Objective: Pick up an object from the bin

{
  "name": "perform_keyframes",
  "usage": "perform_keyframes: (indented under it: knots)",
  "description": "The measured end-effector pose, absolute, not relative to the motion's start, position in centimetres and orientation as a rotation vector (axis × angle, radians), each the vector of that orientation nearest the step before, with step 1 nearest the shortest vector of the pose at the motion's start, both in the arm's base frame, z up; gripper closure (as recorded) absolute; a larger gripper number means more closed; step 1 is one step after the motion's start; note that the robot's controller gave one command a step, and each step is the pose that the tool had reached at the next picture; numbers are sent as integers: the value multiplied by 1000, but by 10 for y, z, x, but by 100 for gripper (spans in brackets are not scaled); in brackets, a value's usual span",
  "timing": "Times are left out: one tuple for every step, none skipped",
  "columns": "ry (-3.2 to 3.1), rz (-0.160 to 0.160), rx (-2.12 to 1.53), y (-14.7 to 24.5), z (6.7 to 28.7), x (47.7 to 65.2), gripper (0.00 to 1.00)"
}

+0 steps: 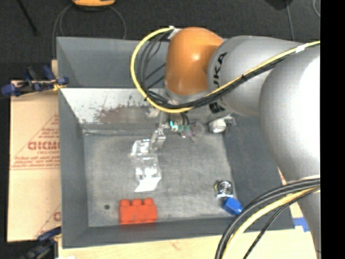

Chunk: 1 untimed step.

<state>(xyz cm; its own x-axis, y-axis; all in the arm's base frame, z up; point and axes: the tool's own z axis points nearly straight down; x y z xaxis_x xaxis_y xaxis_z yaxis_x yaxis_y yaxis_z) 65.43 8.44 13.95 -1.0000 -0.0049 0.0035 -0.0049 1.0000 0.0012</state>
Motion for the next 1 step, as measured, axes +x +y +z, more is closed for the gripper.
perform_keyframes:
  knots:
    - [-3149,-3,210,90,95,644,0]
